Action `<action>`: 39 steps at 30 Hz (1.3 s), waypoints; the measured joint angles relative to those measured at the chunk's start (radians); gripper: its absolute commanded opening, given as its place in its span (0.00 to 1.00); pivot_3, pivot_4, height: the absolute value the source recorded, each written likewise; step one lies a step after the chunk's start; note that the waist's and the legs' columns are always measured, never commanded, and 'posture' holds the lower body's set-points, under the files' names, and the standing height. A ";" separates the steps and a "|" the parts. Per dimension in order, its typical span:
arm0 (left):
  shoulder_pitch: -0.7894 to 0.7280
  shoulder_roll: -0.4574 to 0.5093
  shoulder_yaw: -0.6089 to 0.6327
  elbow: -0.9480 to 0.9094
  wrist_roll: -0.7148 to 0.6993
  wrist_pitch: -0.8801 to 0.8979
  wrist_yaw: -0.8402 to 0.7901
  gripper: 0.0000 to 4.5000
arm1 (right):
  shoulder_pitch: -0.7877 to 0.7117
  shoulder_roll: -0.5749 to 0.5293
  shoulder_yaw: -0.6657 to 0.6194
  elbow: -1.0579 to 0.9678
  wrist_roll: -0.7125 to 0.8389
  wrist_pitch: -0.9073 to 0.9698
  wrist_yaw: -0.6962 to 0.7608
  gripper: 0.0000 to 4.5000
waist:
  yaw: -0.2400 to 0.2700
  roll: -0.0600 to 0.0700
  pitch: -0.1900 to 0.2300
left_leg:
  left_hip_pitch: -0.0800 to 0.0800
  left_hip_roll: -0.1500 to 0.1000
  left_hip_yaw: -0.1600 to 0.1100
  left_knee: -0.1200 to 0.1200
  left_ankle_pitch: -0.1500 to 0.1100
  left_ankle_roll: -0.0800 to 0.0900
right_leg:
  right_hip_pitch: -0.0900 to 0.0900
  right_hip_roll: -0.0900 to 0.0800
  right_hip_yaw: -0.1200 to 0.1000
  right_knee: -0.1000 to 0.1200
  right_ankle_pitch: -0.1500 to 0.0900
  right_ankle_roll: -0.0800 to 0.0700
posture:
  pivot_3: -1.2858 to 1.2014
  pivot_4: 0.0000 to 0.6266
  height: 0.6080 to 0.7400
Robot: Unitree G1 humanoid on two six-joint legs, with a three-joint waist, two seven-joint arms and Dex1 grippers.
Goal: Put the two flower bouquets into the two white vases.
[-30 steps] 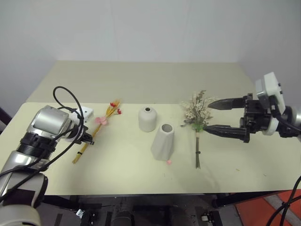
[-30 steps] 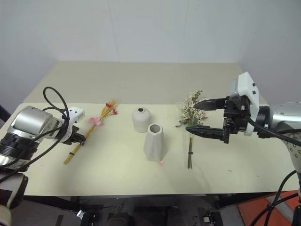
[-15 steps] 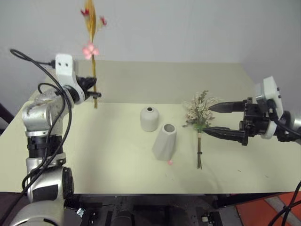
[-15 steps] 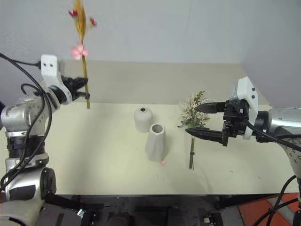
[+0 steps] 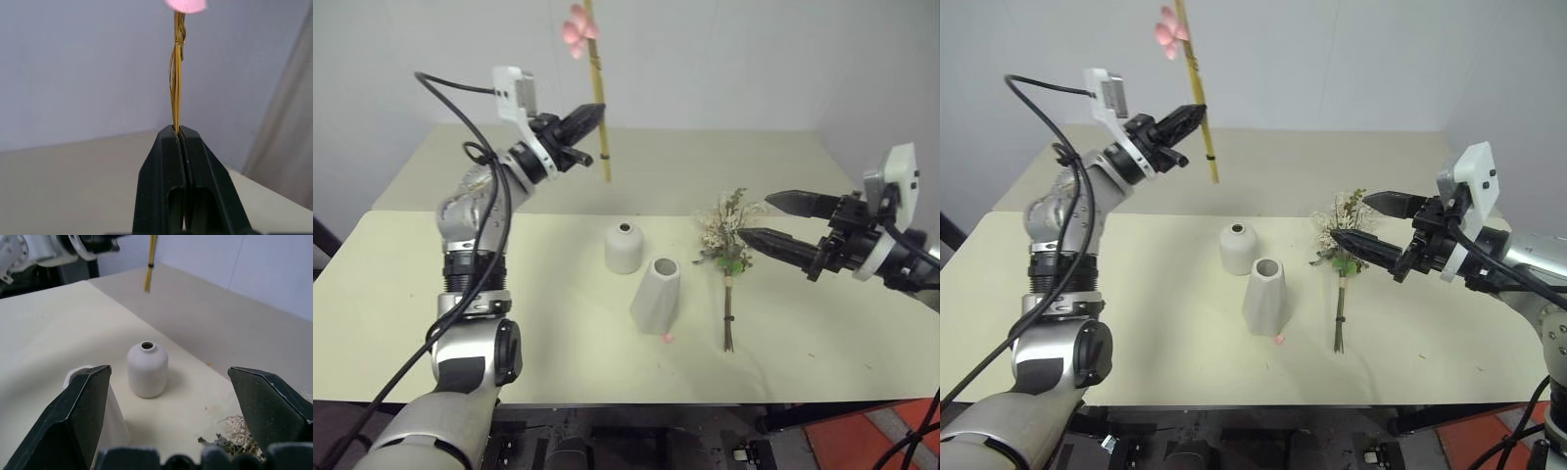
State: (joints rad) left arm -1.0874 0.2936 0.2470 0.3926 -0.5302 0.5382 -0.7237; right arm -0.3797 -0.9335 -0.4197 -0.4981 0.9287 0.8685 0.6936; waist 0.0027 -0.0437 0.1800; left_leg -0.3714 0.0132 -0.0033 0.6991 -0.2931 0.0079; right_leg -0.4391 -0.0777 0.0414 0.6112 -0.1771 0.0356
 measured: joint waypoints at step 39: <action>0.036 -0.026 -0.146 0.212 0.137 -0.204 -0.151 0.00 | 0.128 -0.003 -0.101 -0.111 0.103 0.014 -0.135 1.00 | -0.014 0.000 0.000 | 0.000 0.000 0.000 0.000 0.000 0.000 | 0.000 0.000 0.001 0.000 0.000 0.001 | 0.52 0.24 1.00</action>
State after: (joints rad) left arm -1.0511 0.2673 0.1009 0.6045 -0.3932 0.3347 -0.8752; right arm -0.2514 -0.9361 -0.5205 -0.6095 1.0312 0.8827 0.5591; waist -0.0113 -0.0437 0.1799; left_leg -0.3710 0.0134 -0.0033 0.6996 -0.2931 0.0080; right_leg -0.4386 -0.0774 0.0421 0.6109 -0.1769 0.0362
